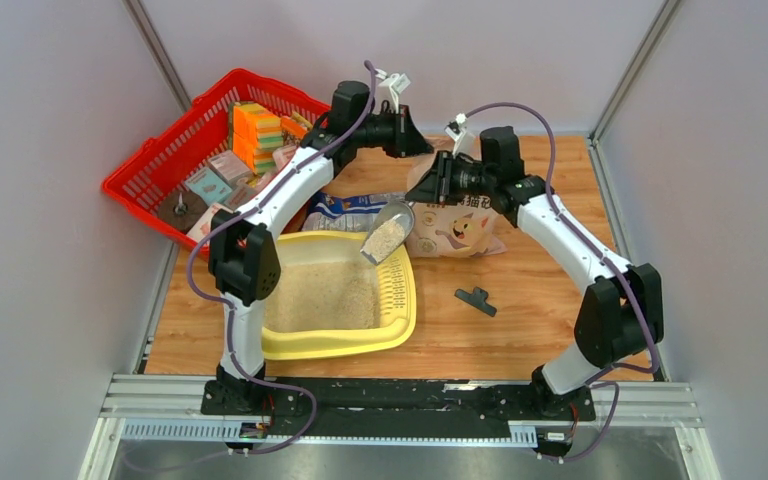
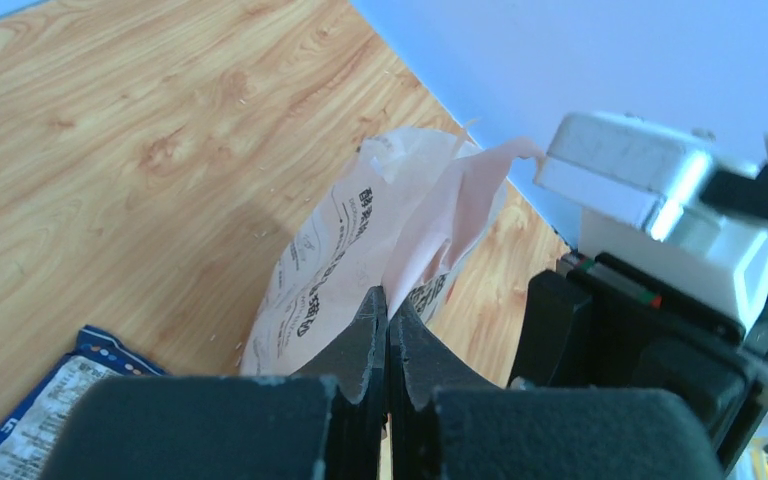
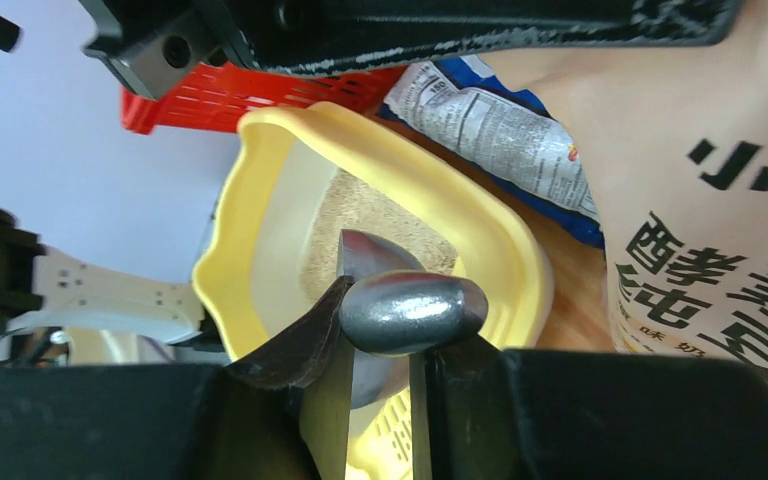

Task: Fill the litter box with clean litter

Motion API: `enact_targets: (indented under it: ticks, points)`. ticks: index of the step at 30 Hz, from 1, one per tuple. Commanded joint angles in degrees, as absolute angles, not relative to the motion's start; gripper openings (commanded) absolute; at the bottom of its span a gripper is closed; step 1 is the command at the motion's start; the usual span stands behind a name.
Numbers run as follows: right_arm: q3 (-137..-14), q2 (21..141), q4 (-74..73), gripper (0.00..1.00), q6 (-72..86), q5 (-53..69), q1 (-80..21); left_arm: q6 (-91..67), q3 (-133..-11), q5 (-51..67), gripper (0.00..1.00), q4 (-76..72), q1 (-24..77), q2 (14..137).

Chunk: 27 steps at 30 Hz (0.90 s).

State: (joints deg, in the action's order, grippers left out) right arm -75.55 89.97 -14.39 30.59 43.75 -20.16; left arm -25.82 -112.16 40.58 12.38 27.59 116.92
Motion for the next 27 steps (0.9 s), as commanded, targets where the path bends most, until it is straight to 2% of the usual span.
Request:
enact_targets:
  ticks: [1, 13, 27]
  points:
    - [-76.29, 87.72, -14.94, 0.0, 23.47, 34.74, -23.29, -30.93, -112.24, 42.1, 0.0, 1.59, 26.81, 112.5]
    - [-73.92, 86.22, -12.66, 0.0, 16.61, 22.16, -30.41, -32.78, -108.63, 43.07, 0.0, -1.49, 26.54, 111.53]
    - [-69.09, 80.87, -5.89, 0.0, 3.26, 20.39, -38.75, -33.49, -108.72, 42.8, 0.0, -1.85, 26.54, 111.71]
